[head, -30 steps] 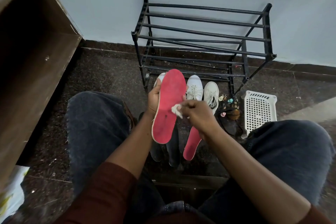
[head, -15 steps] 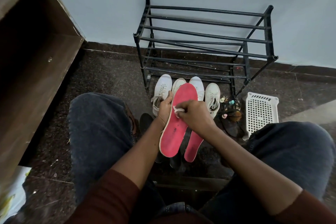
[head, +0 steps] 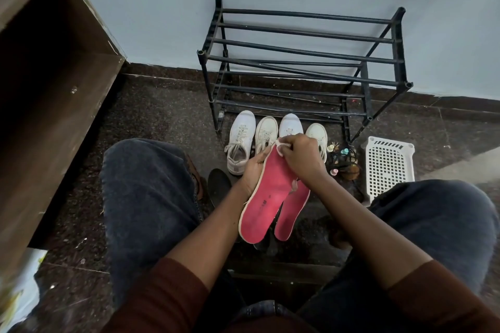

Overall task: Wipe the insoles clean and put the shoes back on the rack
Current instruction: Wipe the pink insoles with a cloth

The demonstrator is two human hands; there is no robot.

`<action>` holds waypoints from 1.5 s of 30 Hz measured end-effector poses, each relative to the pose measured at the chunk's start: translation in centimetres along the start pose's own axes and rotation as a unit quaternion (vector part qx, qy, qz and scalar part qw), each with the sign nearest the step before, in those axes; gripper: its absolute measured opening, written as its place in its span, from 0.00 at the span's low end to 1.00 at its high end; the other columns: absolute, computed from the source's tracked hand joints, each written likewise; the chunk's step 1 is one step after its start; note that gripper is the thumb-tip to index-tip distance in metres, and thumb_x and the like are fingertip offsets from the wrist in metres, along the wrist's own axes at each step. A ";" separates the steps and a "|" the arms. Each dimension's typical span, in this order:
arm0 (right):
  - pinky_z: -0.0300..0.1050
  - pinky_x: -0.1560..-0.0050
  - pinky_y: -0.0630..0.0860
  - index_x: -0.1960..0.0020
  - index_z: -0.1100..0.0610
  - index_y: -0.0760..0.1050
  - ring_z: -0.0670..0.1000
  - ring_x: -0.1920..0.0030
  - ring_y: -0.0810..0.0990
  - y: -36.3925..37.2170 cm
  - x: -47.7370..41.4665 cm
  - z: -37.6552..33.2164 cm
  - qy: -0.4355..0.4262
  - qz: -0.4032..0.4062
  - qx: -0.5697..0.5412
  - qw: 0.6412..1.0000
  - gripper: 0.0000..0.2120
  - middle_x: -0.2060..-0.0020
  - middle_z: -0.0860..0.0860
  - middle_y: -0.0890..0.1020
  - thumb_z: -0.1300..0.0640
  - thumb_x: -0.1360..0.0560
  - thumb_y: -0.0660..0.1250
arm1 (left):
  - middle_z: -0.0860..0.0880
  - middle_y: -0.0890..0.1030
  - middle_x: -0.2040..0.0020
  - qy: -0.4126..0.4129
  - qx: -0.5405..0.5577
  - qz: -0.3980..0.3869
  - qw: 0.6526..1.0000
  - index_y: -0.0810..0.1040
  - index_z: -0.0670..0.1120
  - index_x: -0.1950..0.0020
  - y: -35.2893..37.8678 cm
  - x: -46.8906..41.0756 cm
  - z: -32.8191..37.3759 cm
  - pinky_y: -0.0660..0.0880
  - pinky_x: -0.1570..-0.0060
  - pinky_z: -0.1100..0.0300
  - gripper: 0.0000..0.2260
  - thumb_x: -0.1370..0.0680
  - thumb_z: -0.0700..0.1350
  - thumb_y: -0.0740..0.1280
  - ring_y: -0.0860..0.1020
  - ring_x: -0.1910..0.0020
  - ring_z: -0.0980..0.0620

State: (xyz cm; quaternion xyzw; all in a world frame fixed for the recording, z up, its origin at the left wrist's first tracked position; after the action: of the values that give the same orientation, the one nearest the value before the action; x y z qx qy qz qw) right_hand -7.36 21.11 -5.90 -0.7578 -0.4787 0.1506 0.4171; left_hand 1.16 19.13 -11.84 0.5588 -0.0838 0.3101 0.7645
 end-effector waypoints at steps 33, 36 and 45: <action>0.39 0.56 0.68 0.48 0.64 0.80 0.58 0.55 0.79 2.3 3.4 -0.2 -0.089 0.024 0.035 0.995 0.10 0.53 0.61 0.80 0.63 0.25 0.63 | 0.44 0.78 0.60 0.003 -0.039 0.081 0.996 0.73 0.39 0.51 -1.1 0.4 0.1 0.71 0.50 0.59 0.19 0.16 0.49 0.47 0.76 0.57 0.50; 0.49 0.52 0.71 0.49 0.66 0.79 0.61 0.55 0.78 1.7 2.2 0.2 -0.071 0.057 0.044 0.995 0.10 0.52 0.62 0.79 0.63 0.24 0.62 | 0.45 0.80 0.62 0.000 -0.035 0.069 0.997 0.73 0.39 0.49 -0.6 0.4 -0.1 0.73 0.50 0.58 0.22 0.16 0.51 0.46 0.78 0.58 0.50; 0.44 0.50 0.70 0.44 0.64 0.78 0.59 0.50 0.78 0.0 -0.1 1.2 0.021 0.118 0.004 0.993 0.12 0.49 0.61 0.80 0.61 0.24 0.63 | 0.43 0.79 0.49 0.009 -0.043 0.071 0.997 0.73 0.39 0.42 -0.4 0.6 0.3 0.73 0.43 0.54 0.25 0.17 0.55 0.43 0.79 0.50 0.47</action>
State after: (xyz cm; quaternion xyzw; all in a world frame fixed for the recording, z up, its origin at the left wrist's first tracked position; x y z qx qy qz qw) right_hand -8.13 21.63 -6.67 -0.8104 -0.3762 0.1848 0.4093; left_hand 1.98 19.02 -11.75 0.5154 -0.1295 0.3645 0.7647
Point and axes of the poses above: each hand's wrist, its own x-axis away from the middle knuckle, its own y-axis out of the palm, z = x × y, the point moved 5 cm from there along -x, towards the middle knuckle
